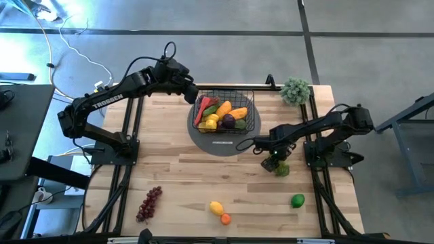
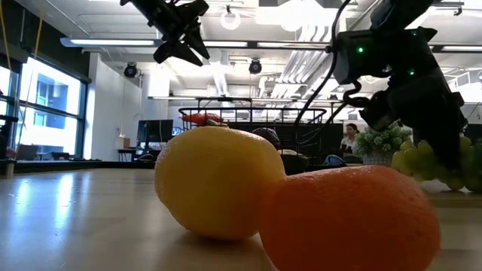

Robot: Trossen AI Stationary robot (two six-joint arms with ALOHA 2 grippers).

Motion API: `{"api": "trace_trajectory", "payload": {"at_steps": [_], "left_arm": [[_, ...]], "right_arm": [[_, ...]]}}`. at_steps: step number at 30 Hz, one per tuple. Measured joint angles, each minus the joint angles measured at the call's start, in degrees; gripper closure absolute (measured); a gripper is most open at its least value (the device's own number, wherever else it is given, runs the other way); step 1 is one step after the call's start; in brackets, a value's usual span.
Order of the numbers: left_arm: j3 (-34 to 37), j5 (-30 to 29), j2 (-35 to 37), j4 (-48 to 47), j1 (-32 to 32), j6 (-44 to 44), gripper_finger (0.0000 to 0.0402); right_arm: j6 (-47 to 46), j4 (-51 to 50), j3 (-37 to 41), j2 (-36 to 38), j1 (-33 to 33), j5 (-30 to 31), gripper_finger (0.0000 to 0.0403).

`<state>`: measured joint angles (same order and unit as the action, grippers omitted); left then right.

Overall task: Build produce basket
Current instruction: Put the green grapes into the black wire basket

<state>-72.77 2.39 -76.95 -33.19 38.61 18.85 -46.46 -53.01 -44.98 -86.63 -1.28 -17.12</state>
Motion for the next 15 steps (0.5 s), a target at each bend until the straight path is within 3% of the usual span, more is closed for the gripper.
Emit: {"api": "trace_trajectory", "payload": {"at_steps": [10,15], "left_arm": [[0.00,0.00,-0.04,0.00,0.00,-0.01,0.0270],[0.00,0.00,-0.04,0.00,0.00,0.00,0.0270]], "right_arm": [[0.75,-0.39,-1.81,0.07,-0.01,-1.19,0.0373],[2.85,-1.35,-7.24,0.04,-0.02,0.17,0.0388]]}}
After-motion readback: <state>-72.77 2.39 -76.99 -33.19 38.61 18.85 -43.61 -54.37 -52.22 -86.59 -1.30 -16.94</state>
